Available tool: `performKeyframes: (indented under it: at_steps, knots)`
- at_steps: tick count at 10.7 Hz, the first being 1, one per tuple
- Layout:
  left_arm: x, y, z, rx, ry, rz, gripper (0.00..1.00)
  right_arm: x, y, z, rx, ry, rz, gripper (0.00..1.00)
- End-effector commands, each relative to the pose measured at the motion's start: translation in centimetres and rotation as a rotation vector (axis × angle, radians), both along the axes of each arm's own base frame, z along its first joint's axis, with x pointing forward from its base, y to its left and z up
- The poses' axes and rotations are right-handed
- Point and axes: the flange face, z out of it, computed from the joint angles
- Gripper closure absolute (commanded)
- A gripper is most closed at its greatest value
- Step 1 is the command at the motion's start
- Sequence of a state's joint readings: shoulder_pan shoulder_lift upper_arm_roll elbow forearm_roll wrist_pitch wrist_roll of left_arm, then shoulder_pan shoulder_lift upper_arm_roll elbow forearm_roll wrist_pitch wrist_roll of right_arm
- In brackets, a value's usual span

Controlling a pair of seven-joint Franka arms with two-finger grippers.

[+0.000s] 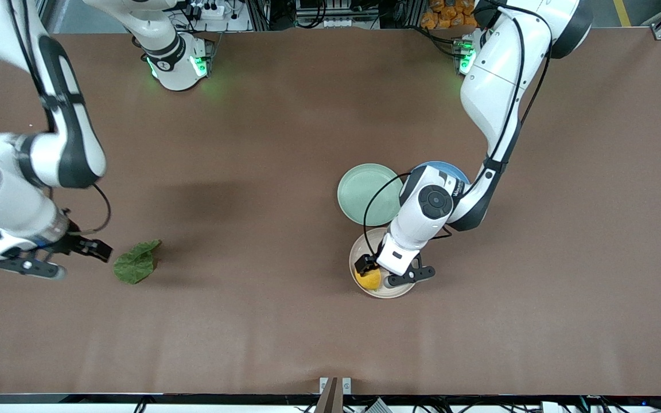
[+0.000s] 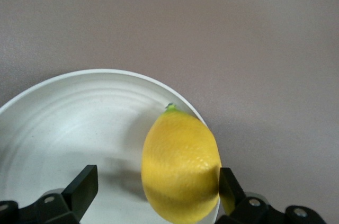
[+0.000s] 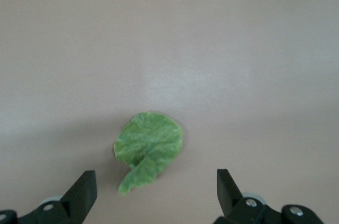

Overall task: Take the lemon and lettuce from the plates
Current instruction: 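Lift the yellow lemon off the white plate with the left gripper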

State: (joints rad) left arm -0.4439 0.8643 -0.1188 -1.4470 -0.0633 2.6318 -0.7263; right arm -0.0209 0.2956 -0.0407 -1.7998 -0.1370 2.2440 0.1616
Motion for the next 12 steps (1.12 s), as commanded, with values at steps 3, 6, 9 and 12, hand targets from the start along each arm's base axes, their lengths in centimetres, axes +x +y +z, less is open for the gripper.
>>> performKeyframes:
  at_steps: [3, 6, 9, 12]
  knots:
    - [-0.4, -1.0, -1.5, 0.005, 0.005, -0.011, 0.0, -4.2, -0.8, 9.6, -0.001, 0.004, 0.071, 0.0]
    - [-0.6, -1.5, -1.3, -0.001, 0.0, -0.009, 0.01, -5.0, 1.7, 16.9, 0.006, 0.07, 0.075, 0.0]
    - [-0.5, -1.4, -1.0, -0.002, -0.003, -0.002, 1.0, -5.9, 2.4, 22.0, 0.109, 0.063, 0.066, 0.0]
    - [-0.2, -1.4, 0.4, -0.009, -0.02, -0.003, 1.0, -7.5, 2.2, 24.3, 0.112, 0.07, 0.066, 0.0]
